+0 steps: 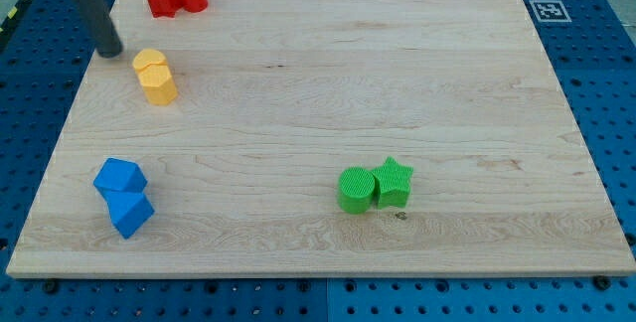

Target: Push the yellow hexagon to the left of the yellow heart

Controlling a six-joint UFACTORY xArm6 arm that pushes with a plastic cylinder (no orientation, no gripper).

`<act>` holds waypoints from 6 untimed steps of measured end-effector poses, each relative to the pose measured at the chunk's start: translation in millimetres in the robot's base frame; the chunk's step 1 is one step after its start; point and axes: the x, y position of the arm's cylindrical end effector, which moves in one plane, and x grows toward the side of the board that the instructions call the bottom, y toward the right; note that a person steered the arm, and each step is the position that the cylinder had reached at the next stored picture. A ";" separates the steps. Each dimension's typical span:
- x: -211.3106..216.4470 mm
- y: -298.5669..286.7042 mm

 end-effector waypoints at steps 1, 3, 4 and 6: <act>45.2 23.3; 100.3 103.9; 97.6 121.2; 50.9 21.2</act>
